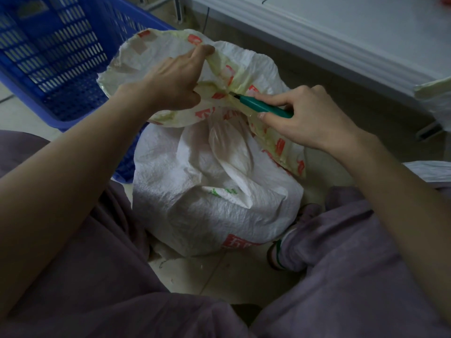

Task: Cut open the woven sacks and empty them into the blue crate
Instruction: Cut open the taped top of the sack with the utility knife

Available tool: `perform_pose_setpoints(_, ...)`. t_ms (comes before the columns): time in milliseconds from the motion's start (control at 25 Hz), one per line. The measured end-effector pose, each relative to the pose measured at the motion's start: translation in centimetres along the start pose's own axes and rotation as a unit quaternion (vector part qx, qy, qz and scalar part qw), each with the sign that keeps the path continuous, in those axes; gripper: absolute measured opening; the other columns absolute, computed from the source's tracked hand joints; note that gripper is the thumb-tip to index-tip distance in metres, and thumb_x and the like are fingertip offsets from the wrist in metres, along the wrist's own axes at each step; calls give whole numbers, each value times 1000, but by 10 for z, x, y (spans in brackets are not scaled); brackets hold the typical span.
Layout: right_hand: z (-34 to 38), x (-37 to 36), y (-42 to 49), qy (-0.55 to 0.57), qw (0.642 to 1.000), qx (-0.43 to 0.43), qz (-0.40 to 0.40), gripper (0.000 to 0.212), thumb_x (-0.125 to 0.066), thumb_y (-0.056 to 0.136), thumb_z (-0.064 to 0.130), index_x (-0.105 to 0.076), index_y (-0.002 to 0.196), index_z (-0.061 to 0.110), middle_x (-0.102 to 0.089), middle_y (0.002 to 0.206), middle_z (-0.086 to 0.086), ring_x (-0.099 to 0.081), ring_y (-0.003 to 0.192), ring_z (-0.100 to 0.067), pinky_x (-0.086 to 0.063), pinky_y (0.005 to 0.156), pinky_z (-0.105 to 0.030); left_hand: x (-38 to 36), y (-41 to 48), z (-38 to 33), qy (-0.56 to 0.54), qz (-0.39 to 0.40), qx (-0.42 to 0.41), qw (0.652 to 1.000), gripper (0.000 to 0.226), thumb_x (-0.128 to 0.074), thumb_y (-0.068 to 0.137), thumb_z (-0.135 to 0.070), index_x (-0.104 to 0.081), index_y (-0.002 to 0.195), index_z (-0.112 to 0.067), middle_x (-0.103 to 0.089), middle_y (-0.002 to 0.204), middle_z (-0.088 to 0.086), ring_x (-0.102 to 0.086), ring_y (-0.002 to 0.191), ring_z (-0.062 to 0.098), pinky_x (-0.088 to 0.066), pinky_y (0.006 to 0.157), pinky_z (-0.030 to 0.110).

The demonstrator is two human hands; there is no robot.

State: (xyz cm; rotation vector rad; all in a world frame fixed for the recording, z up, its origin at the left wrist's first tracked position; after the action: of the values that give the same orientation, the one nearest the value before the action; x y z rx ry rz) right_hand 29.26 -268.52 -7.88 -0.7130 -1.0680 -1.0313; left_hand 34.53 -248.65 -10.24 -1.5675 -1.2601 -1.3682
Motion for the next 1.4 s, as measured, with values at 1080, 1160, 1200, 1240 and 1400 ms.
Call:
perform_pose_setpoints(1080, -23, 12, 10, 144, 988, -18, 53, 41, -61, 88, 40, -55, 129, 41, -52, 67, 20, -53, 49, 1, -37, 43, -13, 11, -3, -9, -90, -31, -31, 995, 77, -62, 80, -3, -20, 144, -9, -41, 138, 15, -51, 106, 26, -38, 87, 27)
perform_pose_setpoints(1160, -35, 24, 10, 206, 976, -39, 57, 44, -69, 82, 40, -61, 124, 32, -56, 60, 17, -50, 43, 3, -35, 39, -12, 17, -5, -11, -123, -40, -44, 991, 76, -60, 80, 1, -20, 144, -7, -37, 142, 15, -50, 96, 16, -37, 80, 20)
perform_pose_setpoints(1200, -39, 26, 11, 216, 974, -44, 57, 40, -71, 78, 40, -65, 116, 28, -57, 55, 15, -49, 42, 1, -36, 39, -13, 18, -5, -12, -138, -46, -51, 988, 76, -59, 80, 2, -18, 144, -6, -34, 144, 15, -49, 99, 14, -39, 80, 19)
perform_pose_setpoints(1240, -41, 25, 13, 215, 974, -43, 55, 35, -74, 76, 40, -67, 107, 24, -58, 53, 13, -48, 42, -1, -36, 39, -15, 19, -4, -13, -151, -53, -58, 985, 75, -58, 81, 3, -17, 144, -4, -31, 146, 15, -48, 105, 13, -40, 84, 19)
perform_pose_setpoints(1400, -39, 20, 15, 191, 978, -18, 84, 20, -78, 74, 26, -64, 87, 22, -59, 75, 5, -53, 56, -4, -45, 52, -24, 18, 0, -8, -169, -94, -68, 979, 69, -49, 85, 5, -15, 145, -1, -32, 145, 20, -52, 114, 21, -42, 93, 26)
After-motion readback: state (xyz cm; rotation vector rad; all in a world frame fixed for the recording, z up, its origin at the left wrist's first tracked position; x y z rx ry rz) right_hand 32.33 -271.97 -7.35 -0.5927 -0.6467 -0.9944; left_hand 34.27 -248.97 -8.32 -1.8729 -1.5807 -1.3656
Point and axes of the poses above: each hand's wrist, its own y-axis towards the middle knuckle, its own x-axis out of the back of the hand, z = x × y, the point moved 6 cm from there along y, towards the middle knuckle
